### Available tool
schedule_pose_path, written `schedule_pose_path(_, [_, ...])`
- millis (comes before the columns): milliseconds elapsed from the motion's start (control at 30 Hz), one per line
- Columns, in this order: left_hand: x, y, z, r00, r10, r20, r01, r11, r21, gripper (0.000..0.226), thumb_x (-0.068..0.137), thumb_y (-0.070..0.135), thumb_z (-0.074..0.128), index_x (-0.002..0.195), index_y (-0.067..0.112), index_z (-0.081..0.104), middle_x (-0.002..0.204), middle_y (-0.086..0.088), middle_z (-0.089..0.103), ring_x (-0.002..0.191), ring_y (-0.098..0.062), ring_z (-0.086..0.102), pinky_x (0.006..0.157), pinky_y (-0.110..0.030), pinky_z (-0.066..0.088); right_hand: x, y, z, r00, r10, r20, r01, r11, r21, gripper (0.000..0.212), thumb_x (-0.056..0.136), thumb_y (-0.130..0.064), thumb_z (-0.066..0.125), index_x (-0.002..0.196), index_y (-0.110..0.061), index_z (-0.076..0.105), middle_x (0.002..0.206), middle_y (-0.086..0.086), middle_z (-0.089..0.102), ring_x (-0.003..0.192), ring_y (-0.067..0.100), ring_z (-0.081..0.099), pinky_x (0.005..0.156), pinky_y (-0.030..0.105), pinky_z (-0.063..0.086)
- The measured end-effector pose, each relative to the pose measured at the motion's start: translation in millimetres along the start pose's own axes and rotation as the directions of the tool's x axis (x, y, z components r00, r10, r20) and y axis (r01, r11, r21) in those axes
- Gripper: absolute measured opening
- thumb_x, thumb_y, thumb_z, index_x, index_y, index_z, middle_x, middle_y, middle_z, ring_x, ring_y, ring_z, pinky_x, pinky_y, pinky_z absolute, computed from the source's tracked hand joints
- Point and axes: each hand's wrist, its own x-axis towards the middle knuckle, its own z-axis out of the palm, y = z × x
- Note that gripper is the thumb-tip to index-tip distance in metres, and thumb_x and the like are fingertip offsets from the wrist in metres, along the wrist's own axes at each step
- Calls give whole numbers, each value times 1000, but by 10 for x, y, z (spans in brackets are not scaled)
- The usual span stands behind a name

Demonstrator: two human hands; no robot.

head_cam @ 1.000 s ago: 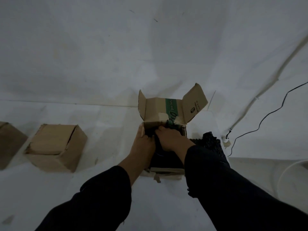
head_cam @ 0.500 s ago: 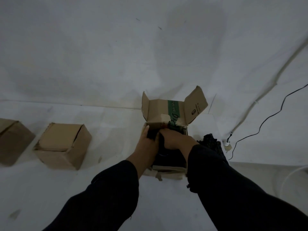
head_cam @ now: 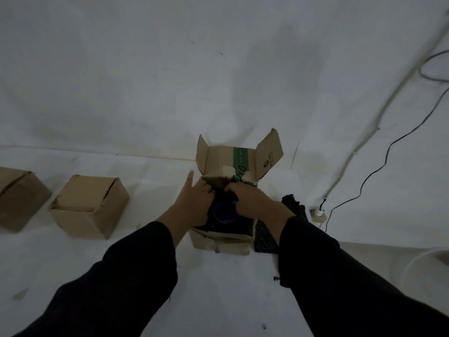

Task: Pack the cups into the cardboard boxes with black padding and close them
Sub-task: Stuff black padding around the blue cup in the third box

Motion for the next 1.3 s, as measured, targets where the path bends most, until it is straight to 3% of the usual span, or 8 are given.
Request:
schedule_pose_path(133, [-90,82,-198,998,-56,-17,54,990,-128,66,86,39,52,143,12,31,147,-6,34,140,-25,23,116,-52,6,-293,117,-164,997,-14,-82,17,999,36,47,84,0,48,127,-18,49,131,5,50,119,26,48,96,36,43])
schedule_pose_path(300, [-62,459,-432,972,-79,-221,20,966,-258,67,85,39,52,143,13,31,148,-5,34,138,-25,27,114,-45,20,-704,513,-299,983,4,-186,-3,1000,3,46,88,1,40,128,-18,50,137,4,48,125,23,44,99,33,40])
schedule_pose_path(433, [51,925,-593,951,-25,-308,-80,942,-326,64,88,34,48,145,14,28,151,-5,29,142,-23,20,118,-42,14,-948,888,-258,980,52,-193,-53,999,-2,43,89,-2,40,126,-19,52,132,4,51,121,22,48,93,29,38])
schedule_pose_path(667, [202,1726,-563,969,73,-235,-165,901,-402,68,87,26,48,148,10,21,154,-7,23,145,-24,13,119,-39,10,-1206,1400,14,981,139,-138,-137,990,24,43,87,-7,45,129,-16,51,124,8,53,115,26,51,93,34,44])
schedule_pose_path(933, [313,2274,-207,996,16,85,29,868,-495,77,92,33,49,150,8,7,157,-10,14,145,-28,11,117,-43,19,-1314,1750,583,979,168,-117,-163,985,57,46,89,-14,47,135,-12,44,137,11,43,125,28,42,97,37,44])
schedule_pose_path(1100, [389,2443,-26,988,-59,143,126,846,-518,75,93,39,46,150,7,9,155,-9,21,142,-24,21,114,-40,23,-1285,1831,840,962,246,-121,-247,969,6,46,93,-26,45,138,-15,41,145,16,33,129,30,38,100,36,40])
schedule_pose_path(1200, [410,2503,41,987,-126,100,160,826,-540,67,93,38,43,149,10,19,151,-4,31,139,-21,27,111,-37,23,-1254,1847,938,955,262,-141,-264,965,2,43,94,-32,45,135,-16,45,140,14,41,125,29,42,104,36,34])
schedule_pose_path(1300, [449,2543,57,969,-233,86,237,764,-600,60,91,35,45,146,16,29,146,0,41,132,-21,36,105,-36,28,-1233,1833,960,937,301,-179,-304,953,14,39,94,-34,46,131,-21,49,137,5,48,131,24,38,116,44,15])
